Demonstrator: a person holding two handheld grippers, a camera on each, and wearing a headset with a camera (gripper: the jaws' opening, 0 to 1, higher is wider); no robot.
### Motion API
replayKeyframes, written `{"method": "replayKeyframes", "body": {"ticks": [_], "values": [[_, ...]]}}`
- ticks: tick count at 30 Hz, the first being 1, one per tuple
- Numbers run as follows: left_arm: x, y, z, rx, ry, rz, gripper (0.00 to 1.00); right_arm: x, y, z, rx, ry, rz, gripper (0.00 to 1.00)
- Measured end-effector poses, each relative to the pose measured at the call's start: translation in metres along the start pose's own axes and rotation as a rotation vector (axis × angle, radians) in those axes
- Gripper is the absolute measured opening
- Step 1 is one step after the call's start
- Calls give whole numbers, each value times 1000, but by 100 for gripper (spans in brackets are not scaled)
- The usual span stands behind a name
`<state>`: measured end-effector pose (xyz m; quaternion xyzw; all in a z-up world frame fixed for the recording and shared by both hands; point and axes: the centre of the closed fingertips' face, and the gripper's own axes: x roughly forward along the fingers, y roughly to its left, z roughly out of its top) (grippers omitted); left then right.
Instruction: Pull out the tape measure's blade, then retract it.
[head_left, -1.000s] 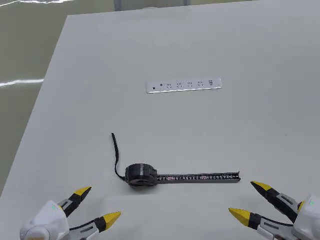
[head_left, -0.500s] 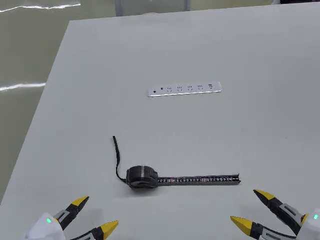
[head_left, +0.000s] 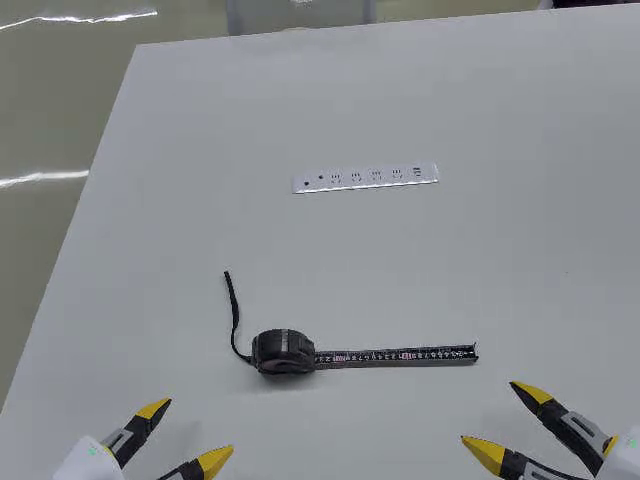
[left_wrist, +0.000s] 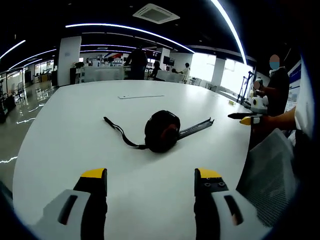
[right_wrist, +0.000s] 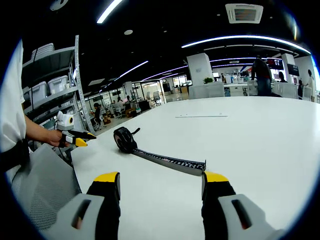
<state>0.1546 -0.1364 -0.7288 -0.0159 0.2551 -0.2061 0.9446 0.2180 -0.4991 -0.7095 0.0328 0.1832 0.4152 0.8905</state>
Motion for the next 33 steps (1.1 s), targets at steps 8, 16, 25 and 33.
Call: {"method": "replayKeyframes", "body": {"ticks": [8,16,25,33], "values": [[-5,1,-1,-9,-13,14,70,-2,1,0,-10,-11,-11,66],[-11,2,-4,-33,-26,28,70,-6,2,-4,5,-18,-21,66],[-11,0,-6,-33,-23,26,70,-7,1,-5,9,-21,-21,66],[-8,-1,-5,-25,-19,24,70,-6,1,-5,10,-21,-18,66]]}}
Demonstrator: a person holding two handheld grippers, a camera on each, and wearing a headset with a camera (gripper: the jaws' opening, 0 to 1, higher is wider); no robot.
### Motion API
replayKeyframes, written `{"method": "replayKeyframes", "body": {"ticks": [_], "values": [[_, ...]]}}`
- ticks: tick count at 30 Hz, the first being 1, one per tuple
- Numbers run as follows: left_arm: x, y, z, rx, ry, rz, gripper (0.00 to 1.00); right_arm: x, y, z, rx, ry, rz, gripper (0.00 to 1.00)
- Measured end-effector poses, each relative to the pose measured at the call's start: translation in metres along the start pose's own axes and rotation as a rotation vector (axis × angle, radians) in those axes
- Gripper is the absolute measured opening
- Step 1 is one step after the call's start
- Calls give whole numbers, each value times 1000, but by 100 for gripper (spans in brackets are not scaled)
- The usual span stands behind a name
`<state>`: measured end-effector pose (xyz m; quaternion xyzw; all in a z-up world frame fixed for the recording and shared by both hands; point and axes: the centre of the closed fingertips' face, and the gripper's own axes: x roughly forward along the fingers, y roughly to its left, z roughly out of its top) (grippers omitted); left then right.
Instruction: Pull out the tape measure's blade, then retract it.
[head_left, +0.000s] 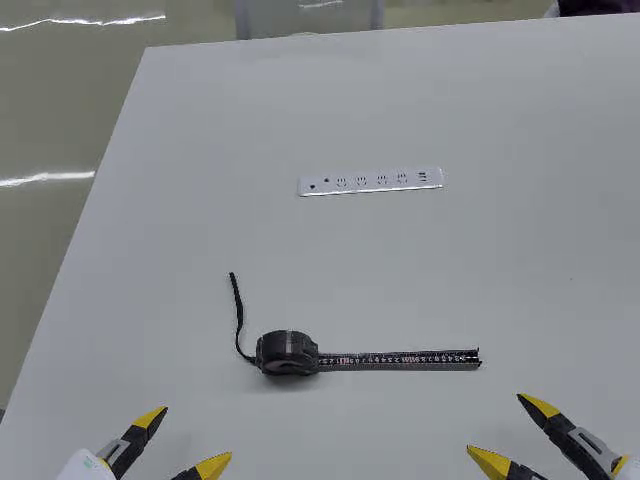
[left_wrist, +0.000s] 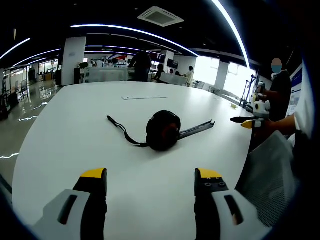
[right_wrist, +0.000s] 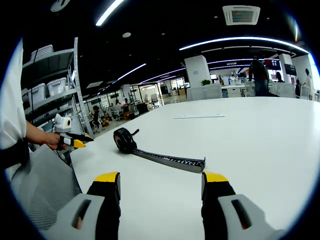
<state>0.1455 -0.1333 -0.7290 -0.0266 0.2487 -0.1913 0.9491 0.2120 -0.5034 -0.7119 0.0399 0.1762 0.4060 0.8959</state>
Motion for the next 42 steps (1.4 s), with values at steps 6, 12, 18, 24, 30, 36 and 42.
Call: {"method": "replayKeyframes", "body": {"ticks": [6,12,18,24,30,36,42], "values": [[5,-4,0,8,11,-7,70,2,1,0,2,1,7,66],[13,-11,4,3,12,-12,70,5,2,-2,-1,7,17,66],[26,-22,7,17,27,-29,70,9,2,-1,-5,11,28,66],[34,-30,12,19,30,-38,70,12,1,1,-9,12,32,66],[35,-32,17,21,35,-30,70,15,3,3,-12,13,46,65],[38,-33,16,21,44,-18,71,17,5,2,-20,19,56,65],[41,-34,18,17,50,1,74,18,1,3,-16,15,58,65]]}}
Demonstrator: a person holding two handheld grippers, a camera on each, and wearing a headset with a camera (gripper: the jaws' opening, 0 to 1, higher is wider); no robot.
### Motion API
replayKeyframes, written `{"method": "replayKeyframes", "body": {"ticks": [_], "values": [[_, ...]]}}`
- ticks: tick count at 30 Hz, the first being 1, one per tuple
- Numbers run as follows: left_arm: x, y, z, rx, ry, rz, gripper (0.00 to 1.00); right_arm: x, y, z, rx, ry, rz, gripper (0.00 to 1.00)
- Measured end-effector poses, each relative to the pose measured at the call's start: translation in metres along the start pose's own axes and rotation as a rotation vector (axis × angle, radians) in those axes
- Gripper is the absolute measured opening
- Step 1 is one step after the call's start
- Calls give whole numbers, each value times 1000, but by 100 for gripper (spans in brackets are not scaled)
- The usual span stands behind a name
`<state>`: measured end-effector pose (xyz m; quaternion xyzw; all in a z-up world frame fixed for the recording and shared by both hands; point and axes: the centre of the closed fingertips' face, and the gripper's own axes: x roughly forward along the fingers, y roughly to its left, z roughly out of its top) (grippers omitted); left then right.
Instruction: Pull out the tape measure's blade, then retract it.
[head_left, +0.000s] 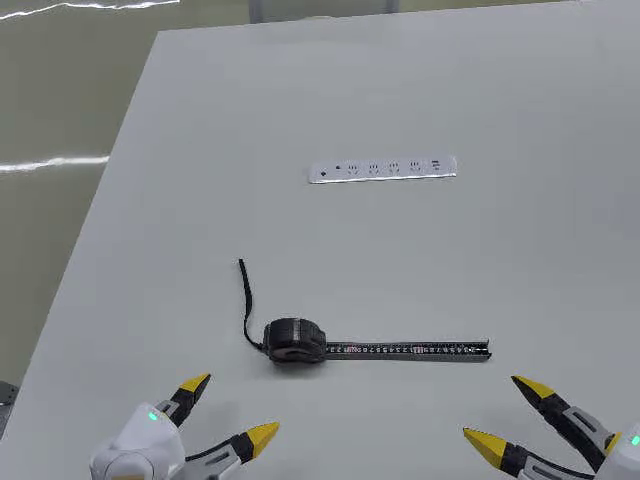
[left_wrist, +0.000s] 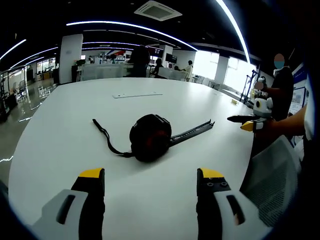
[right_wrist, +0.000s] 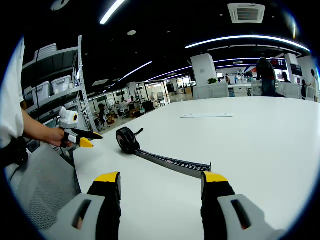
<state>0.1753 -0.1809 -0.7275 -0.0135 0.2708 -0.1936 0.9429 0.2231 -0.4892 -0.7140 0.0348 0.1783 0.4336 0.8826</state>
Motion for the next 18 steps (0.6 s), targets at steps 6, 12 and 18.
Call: {"method": "replayKeyframes", "body": {"ticks": [6,12,18], "values": [[4,-1,2,-17,2,12,74,2,1,0,-4,6,15,66],[11,-8,5,-27,3,18,74,2,0,2,-4,5,20,65],[24,-17,7,-28,9,7,75,1,-2,3,-2,-2,19,65]]}}
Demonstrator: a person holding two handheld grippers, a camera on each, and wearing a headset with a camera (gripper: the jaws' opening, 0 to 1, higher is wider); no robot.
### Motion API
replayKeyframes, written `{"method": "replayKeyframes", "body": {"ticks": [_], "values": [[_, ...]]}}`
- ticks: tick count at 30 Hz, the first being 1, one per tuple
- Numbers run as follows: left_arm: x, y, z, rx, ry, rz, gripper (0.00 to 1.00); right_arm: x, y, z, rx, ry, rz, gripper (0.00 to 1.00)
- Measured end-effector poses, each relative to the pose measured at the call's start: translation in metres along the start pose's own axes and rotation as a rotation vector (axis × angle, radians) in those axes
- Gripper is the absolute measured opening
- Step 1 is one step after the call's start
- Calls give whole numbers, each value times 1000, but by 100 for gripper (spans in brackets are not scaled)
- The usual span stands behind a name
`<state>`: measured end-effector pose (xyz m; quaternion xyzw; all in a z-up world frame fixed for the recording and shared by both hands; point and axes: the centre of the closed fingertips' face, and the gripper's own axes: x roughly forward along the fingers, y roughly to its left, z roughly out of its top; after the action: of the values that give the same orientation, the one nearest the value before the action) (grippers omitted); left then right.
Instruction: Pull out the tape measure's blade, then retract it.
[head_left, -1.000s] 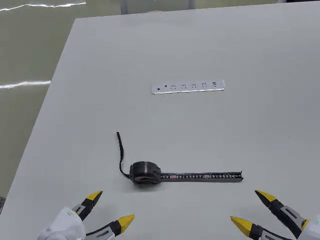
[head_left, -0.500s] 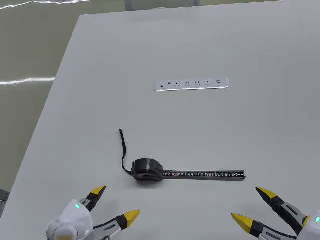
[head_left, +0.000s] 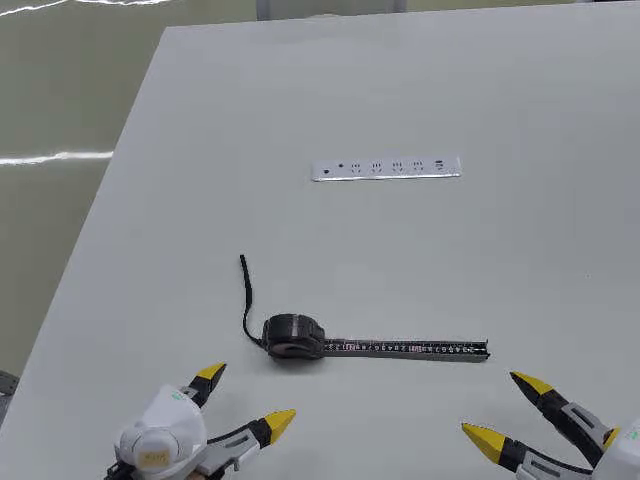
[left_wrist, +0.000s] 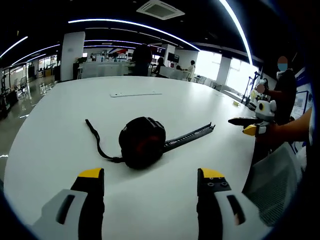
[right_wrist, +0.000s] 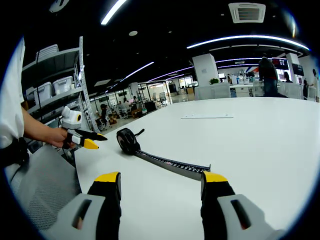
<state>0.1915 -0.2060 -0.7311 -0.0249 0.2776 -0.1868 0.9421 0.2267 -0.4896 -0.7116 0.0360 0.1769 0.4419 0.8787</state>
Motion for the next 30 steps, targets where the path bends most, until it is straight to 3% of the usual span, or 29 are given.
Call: {"method": "replayKeyframes", "body": {"ticks": [8,20,30], "values": [[13,-2,8,-2,-4,20,77,-2,-3,-1,7,2,0,65],[24,14,13,-55,-13,94,80,-1,-8,-4,8,8,2,65],[36,11,16,-62,-9,109,82,-1,-14,-4,8,6,-3,64]]}}
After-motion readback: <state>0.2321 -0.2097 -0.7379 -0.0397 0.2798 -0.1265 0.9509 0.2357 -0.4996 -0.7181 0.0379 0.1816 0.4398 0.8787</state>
